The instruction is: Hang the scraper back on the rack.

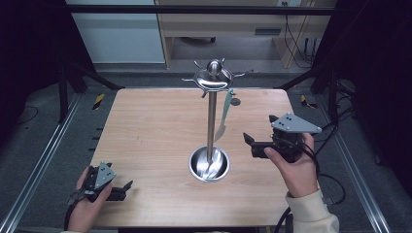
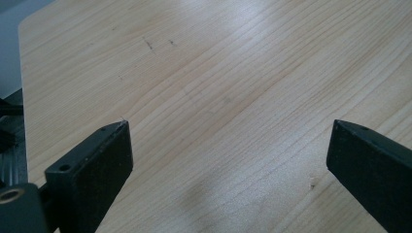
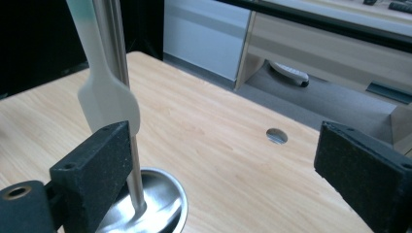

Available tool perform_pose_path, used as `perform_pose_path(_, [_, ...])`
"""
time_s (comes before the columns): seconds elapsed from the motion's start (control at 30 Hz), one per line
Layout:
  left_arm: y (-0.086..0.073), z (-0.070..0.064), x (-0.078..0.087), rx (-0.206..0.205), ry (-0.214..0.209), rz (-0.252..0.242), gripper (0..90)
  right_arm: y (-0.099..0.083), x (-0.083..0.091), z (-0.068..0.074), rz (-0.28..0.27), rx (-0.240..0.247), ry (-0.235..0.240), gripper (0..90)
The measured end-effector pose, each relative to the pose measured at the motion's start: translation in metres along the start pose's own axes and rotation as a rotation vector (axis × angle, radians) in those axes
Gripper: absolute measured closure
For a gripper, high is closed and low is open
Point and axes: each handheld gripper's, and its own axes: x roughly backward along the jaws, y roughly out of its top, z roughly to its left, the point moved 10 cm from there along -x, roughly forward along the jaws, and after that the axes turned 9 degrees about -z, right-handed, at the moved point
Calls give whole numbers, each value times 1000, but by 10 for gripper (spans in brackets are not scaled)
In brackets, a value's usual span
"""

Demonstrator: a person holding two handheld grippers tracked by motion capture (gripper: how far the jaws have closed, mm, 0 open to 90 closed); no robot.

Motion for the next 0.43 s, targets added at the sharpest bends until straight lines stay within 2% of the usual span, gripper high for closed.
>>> perform_pose_path(0.07, [0,0,0,0,-1,0,27,-5,-2,0,3,-1,-3,75])
perform_pose_path(0.1, [0,0,0,0,-1,-1,27,-18,-5,0,20,-5,-6,76])
perform_pose_path(0.2, [0,0,0,-2,-2,0,27,-39,-11,-3,66,-14,-18,101])
perform_pose_path(0.27, [0,0,0,-1,-2,0,27,-45,-12,-4,77,-17,-22,106])
perform_pose_path(0.3, [0,0,0,-1,0,-3,27,-61,-17,-6,105,-25,-31,107])
perform_pose_path(0.33, [0,0,0,1,0,-4,27,-61,-17,-6,105,-25,-31,107])
perform_pose_path(0.4, [0,0,-1,6,1,-7,27,-75,-22,-10,133,-19,-49,105])
perform_pose_path(0.43, [0,1,0,-2,0,-1,27,-81,-25,-12,131,-12,-58,112])
